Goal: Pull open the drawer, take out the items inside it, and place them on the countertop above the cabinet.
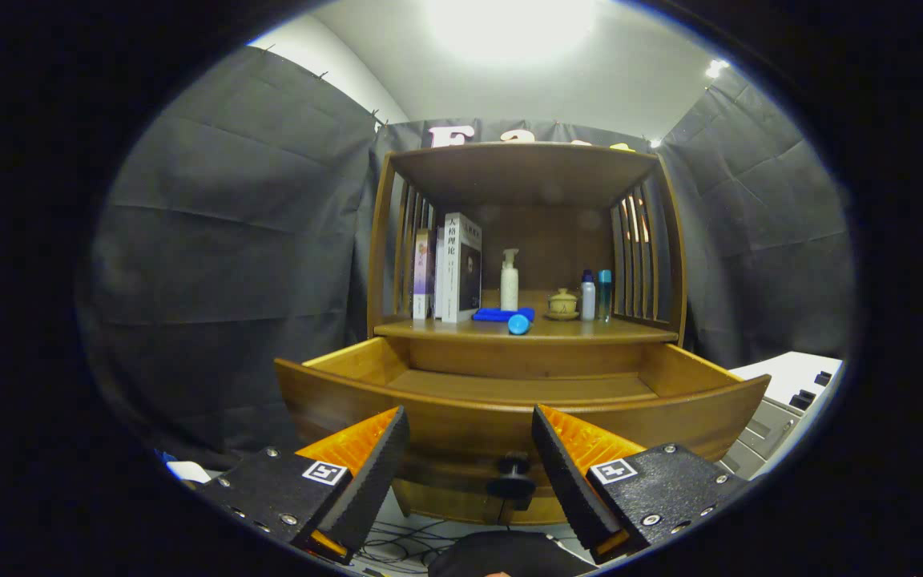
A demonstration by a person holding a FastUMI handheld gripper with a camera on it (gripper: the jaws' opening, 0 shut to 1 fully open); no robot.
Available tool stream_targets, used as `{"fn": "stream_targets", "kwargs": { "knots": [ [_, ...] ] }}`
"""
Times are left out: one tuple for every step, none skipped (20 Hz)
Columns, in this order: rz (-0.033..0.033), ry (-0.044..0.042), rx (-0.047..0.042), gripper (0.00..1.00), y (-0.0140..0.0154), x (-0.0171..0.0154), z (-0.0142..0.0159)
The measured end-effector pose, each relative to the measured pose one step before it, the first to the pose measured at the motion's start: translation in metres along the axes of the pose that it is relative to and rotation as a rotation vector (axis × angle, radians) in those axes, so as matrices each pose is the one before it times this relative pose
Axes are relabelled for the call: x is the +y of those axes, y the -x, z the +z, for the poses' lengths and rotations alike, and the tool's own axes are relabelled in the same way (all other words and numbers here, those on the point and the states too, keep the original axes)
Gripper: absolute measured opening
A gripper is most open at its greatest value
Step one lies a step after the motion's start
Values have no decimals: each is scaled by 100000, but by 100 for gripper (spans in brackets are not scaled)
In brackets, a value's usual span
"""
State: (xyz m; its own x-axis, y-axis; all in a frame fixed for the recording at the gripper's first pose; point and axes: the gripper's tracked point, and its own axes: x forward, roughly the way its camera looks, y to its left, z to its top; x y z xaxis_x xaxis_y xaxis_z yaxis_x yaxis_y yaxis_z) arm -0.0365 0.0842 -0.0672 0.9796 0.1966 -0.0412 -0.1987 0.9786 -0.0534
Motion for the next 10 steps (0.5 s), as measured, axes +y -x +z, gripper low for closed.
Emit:
{"fn": "stream_targets", "kwargs": {
  "knots": [
    [-381, 1222, 1558, 94, 129, -138, -866],
    [-606, 1259, 1660, 95, 46, -248, -813],
    [-401, 540, 1780, 94, -31, -103, -871],
    [-238, -201, 1763, 94, -111, -5, -833],
    [-334, -509, 1613, 94, -165, -69, -731],
    [-480, -478, 1881, 94, -179, -115, -691],
    [-839, -107, 1712, 94, -277, -211, -736],
    [-520, 48, 1395, 94, -169, -193, -533],
    [-165, -436, 1816, 95, -263, -25, -584],
    [-421, -674, 1379, 95, -253, -150, -487]
  ]
}}
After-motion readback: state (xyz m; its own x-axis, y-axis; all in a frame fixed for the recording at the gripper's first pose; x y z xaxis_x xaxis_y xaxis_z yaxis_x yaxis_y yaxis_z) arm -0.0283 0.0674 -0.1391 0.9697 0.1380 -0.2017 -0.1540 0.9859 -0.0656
